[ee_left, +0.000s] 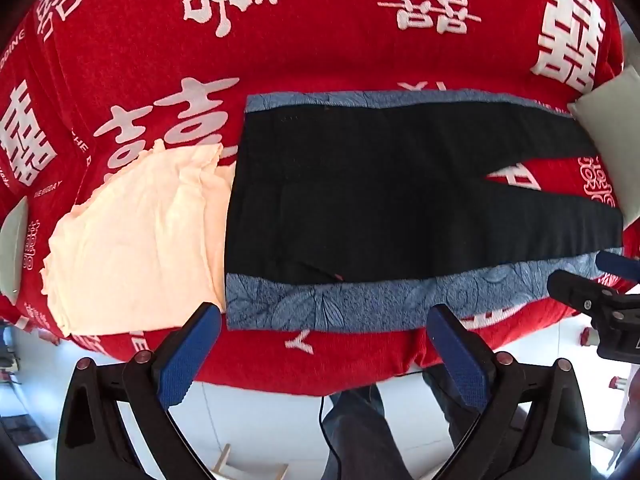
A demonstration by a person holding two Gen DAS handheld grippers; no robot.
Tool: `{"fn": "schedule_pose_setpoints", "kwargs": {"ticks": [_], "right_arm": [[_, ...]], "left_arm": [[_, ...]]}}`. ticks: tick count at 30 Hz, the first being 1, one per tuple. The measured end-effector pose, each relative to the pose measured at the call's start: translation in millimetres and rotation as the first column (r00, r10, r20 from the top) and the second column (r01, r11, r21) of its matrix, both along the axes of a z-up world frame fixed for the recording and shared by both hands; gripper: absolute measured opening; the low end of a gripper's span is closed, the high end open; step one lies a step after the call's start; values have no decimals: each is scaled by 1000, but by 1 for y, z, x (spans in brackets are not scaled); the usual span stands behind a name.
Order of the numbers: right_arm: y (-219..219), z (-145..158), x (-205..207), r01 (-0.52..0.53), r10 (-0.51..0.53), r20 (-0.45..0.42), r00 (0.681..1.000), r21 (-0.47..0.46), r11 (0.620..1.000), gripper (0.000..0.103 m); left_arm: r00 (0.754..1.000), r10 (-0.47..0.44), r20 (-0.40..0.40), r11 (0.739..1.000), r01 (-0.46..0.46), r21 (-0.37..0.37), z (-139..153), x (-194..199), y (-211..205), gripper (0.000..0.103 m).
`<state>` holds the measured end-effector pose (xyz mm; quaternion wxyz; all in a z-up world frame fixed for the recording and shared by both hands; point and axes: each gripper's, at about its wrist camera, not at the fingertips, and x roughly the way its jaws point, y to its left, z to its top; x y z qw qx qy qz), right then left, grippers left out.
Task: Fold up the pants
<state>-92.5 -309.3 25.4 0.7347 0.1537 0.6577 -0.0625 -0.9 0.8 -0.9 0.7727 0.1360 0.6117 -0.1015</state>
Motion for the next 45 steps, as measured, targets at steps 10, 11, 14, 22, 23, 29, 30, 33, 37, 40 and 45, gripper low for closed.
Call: {"fn": "schedule_pose_setpoints", "kwargs": {"ticks": [10, 11, 14, 22, 23, 29, 30, 33, 37, 40, 45], "right_arm": [[-6, 5, -10, -13, 12, -13, 1000, -31, 999, 103], [-1, 5, -9, -19, 18, -19, 1000, -51, 999, 103], [-2, 6, -10, -22, 20, -24, 999, -51, 998, 103], [-5, 7, -7, -35, 29, -63, 998, -106, 994, 103], [-4, 8, -7, -41, 33, -66, 997, -116, 992, 103], [-3, 10, -6, -56, 47, -79, 996, -117, 992, 103], [-3, 11, -6, -58, 49, -77, 996, -119, 991, 103], [-3, 13, -5, -64, 56, -72, 996, -128, 990, 103], [-4, 16, -6, -64, 55, -74, 996, -131, 989, 103], [-5, 17, -8, -67, 57, -75, 996, -134, 989, 103], [-7, 19, -7, -63, 54, -68, 996, -136, 989, 103]], "left_arm": [[999, -34, -38, 999, 35, 24, 10, -19, -17, 103], [999, -26, -34, 999, 27, 30, 11, -19, -16, 103], [999, -10, -51, 999, 12, 36, 10, -15, -12, 103], [998, 9, -62, 1000, -8, 18, 12, -14, -9, 103], [997, 7, -77, 1000, -6, 4, 11, -14, -8, 103], [998, 8, -58, 1000, -7, 13, 15, -14, -11, 103], [999, 8, -54, 1000, -7, 18, 16, -14, -12, 103], [998, 7, -54, 1000, -6, 15, 16, -13, -13, 103], [999, 2, -44, 1000, 0, 27, 19, -14, -17, 103], [999, -11, -35, 999, 12, 33, 21, -15, -20, 103], [1000, -25, -17, 999, 26, 44, 25, -14, -24, 103]]}}
